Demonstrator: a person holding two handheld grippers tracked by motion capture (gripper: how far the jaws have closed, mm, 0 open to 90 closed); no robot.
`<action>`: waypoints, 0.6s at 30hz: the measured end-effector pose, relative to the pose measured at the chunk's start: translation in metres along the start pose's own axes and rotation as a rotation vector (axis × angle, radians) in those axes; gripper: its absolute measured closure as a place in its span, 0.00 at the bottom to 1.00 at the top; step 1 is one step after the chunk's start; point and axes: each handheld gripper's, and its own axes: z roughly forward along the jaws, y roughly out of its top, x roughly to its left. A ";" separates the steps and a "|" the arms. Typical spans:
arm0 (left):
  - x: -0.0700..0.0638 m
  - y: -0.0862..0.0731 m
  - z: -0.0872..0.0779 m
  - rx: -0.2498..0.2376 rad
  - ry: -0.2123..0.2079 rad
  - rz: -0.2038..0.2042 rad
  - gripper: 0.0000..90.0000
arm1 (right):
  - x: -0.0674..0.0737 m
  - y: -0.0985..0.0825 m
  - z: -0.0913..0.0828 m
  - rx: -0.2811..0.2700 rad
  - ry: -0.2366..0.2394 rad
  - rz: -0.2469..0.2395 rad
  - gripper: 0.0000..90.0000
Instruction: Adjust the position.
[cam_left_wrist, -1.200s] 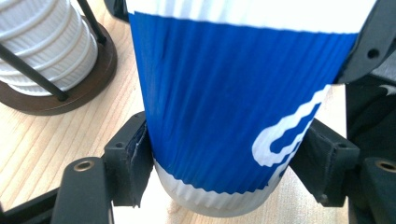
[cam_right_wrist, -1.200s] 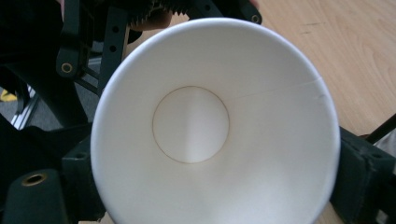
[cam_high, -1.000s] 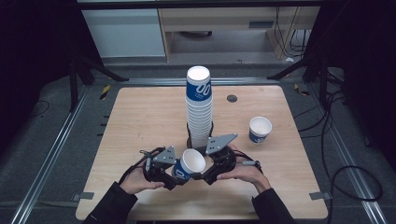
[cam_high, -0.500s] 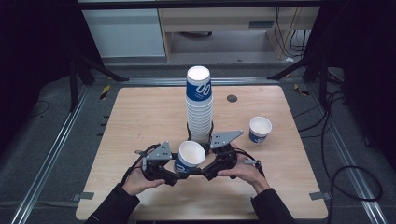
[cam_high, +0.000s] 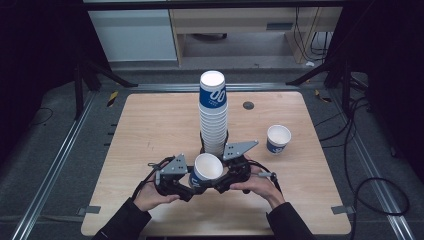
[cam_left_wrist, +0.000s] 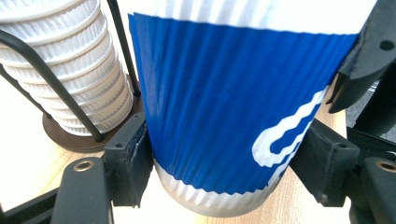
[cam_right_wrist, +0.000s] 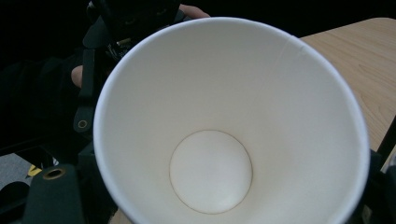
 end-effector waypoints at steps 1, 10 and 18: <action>0.000 0.000 0.000 0.001 -0.002 -0.001 0.30 | 0.000 0.000 0.000 -0.002 0.000 -0.002 0.22; 0.005 -0.003 -0.003 0.020 0.001 -0.014 0.24 | 0.000 0.003 -0.009 -0.015 -0.027 -0.021 0.22; 0.015 -0.007 -0.011 0.029 0.039 -0.048 0.22 | -0.009 0.003 -0.036 -0.018 -0.156 -0.047 0.22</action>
